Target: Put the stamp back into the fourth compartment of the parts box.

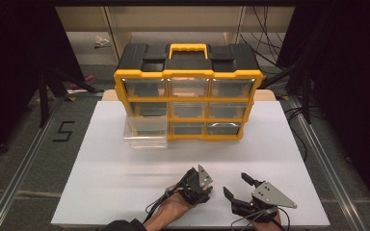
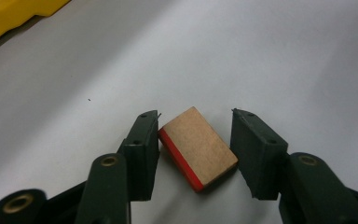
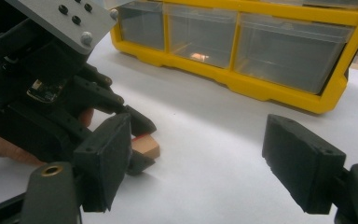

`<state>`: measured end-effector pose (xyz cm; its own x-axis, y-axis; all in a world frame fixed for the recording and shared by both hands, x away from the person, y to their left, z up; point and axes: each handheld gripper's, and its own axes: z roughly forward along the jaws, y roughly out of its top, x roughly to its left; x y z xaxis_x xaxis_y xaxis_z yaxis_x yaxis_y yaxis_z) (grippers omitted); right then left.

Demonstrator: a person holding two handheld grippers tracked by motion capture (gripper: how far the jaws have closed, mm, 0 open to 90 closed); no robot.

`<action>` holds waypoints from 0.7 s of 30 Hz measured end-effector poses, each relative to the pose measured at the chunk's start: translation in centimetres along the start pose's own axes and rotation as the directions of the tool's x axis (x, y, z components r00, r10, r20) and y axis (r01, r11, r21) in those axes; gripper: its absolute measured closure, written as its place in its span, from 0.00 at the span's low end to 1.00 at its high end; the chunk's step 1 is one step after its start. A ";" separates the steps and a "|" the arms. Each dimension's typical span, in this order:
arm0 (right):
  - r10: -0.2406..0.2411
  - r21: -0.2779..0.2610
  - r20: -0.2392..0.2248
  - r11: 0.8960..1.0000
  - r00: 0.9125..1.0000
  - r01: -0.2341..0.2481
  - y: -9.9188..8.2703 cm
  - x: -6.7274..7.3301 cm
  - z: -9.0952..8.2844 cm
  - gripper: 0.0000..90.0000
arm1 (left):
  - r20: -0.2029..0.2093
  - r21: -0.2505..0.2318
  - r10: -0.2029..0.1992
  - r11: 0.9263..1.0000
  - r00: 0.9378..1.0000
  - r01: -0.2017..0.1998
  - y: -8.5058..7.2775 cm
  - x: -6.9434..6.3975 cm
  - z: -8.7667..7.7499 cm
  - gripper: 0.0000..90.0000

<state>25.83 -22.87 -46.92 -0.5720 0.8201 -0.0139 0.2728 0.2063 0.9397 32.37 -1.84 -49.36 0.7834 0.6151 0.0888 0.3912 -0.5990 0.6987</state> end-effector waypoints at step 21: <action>0.000 -0.001 0.001 1.000 1.000 0.000 0.0 0.0 0.0 0.28 | 0.032 -0.054 0.000 0.999 1.000 0.002 0.2 0.7 -1.3 0.74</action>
<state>25.82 -22.88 -46.89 -0.5711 0.8208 -0.0139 0.2724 0.2055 0.9400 32.35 -0.83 -48.21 0.7983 0.5986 0.0663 0.3656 -0.5692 0.7364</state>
